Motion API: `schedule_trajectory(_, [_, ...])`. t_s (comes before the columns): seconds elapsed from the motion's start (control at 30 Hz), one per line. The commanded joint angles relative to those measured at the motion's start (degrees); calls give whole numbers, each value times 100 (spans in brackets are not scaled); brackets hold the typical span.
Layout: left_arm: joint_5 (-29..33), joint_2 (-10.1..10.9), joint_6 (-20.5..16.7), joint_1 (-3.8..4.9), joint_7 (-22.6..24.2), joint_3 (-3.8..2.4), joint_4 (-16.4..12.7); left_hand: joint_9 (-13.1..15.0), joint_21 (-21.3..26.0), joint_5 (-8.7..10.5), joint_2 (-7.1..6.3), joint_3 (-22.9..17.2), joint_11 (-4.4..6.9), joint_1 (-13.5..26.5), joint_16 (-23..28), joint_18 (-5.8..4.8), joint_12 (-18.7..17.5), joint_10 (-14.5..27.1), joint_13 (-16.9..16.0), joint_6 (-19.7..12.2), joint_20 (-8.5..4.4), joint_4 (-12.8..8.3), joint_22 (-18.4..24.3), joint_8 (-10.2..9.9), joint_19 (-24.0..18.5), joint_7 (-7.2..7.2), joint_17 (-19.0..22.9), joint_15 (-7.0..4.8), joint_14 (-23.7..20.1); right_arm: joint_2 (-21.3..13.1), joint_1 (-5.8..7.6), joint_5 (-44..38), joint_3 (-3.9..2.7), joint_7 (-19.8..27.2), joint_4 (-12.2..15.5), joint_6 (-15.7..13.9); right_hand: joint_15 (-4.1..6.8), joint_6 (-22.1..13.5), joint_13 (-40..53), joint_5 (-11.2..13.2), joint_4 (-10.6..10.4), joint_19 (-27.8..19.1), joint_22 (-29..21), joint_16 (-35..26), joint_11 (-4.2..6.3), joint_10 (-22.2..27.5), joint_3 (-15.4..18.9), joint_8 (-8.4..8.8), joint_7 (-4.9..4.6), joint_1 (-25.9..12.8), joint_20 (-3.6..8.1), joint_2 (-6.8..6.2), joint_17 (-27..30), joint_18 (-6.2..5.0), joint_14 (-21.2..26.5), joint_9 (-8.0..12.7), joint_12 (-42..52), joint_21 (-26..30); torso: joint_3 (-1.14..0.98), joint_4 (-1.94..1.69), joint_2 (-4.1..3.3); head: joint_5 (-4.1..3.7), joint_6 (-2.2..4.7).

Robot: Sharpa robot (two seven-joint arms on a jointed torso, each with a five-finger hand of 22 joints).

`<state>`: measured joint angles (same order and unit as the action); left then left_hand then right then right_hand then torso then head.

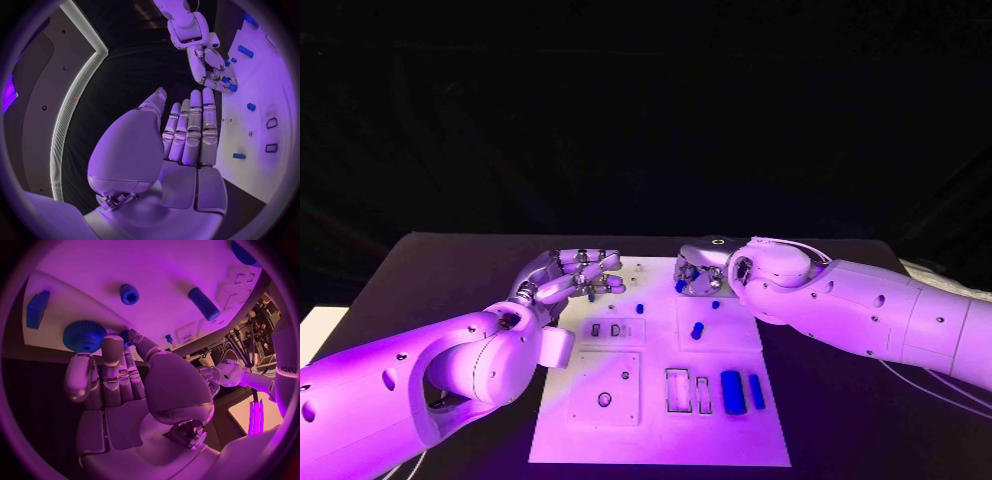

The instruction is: Assemble the parts on the task board

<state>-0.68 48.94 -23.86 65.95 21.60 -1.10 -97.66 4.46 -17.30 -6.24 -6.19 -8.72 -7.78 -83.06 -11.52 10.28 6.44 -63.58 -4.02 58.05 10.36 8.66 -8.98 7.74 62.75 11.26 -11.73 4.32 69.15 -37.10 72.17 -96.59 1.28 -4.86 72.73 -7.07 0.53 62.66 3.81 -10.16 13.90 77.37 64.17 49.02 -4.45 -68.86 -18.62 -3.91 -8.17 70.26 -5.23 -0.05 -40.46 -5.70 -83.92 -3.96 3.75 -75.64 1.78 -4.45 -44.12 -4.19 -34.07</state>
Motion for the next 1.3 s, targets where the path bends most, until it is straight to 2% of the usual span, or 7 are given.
schedule_trajectory(0.03, [15, -1, 107, 10, 2, -6, -25, -6, 40, 13, 18, 0, -45, 59, 32, -5, -36, 9, 5, -3, 21, -23, 5, -26, -2, 46, -9, 49, -3, 21, -2, -145, -1, -40, -19, 143, 17, 73, 1, 45, -19, 12, 20, 45, 16, -50, -54, -13, 13, 3, -7, 93, -26, 58, -67, -11, -5, -45, 0, -4, -13, 3, -5])
schedule_trajectory(0.33, [57, 0, 75, 10, -14, -6, -12, -9, 46, 11, 30, -2, -48, 64, 45, -4, -50, 14, 5, -9, 24, -32, 8, -34, -3, 50, -19, 51, -1, 22, -3, -132, 0, 17, -35, -77, 66, 320, 23, 247, -174, 75, 234, 333, 88, -231, -191, -84, 100, 4, 27, 195, -284, 90, -89, -54, 19, -197, 2, -6, -30, 21, -25])
schedule_trajectory(0.63, [76, 5, 70, 10, -47, -6, 8, -11, 51, 7, 61, -24, -49, 47, 63, 1, -72, 16, 3, -14, 24, -67, 11, -46, 4, 52, -41, 48, 11, -17, -8, 56, -2, 167, 78, -1165, 104, 456, 53, 387, -236, 98, 329, 486, 139, -409, -348, -127, 138, 103, 63, 255, -410, 103, -89, -99, 36, -271, -1, -19, -39, 40, 0])
schedule_trajectory(0.73, [72, 13, 88, 10, -50, -6, 20, -13, 53, 6, 71, -36, -49, 34, 74, 2, -84, 19, 3, -16, 24, -88, 12, -52, 7, 53, -51, 47, 14, 5, -8, 143, -4, 125, 93, -1371, 104, 455, 53, 398, -246, 93, 326, 474, 137, -409, -362, -124, 135, 105, 64, 258, -392, 103, -83, -100, 29, -271, 3, -29, -44, 47, 10])
schedule_trajectory(0.83, [73, 26, 100, 10, -51, -6, 36, -14, 54, 6, 73, -39, -51, 32, 79, 2, -89, 22, 3, -19, 24, -94, 13, -55, 7, 55, -54, 48, 14, 64, -7, 199, -6, 61, 63, -1456, 100, 447, 51, 431, -269, 88, 327, 479, 132, -404, -384, -116, 129, 98, 65, 250, -391, 102, -75, -104, 13, -275, 12, -43, -47, 44, 13])
schedule_trajectory(1.0, [73, 50, 116, 11, -41, -6, 80, -16, 59, 7, 72, -42, -56, 30, 93, 1, -102, 30, 5, -26, 26, -109, 15, -62, 5, 60, -61, 51, 9, 218, -4, 243, -8, 2, -47, -1516, 96, 434, 47, 457, -286, 83, 327, 482, 126, -388, -399, -105, 124, 91, 64, 232, -387, 103, -68, -105, -2, -277, 6, -27, -54, 77, 35])
schedule_trajectory(1.3, [73, 75, 116, 29, -19, -6, 141, -20, 75, 8, 74, -48, -66, 34, 130, -3, -129, 44, 6, -38, 32, -140, 23, -78, -9, 70, -75, 63, -11, 624, 0, 257, -9, -77, -413, -1601, 88, 413, 40, 491, -312, 82, 341, 500, 114, -358, -422, -87, 113, 82, 59, 205, -400, 105, -62, -105, -17, -287, 7, -35, -73, 84, 55])
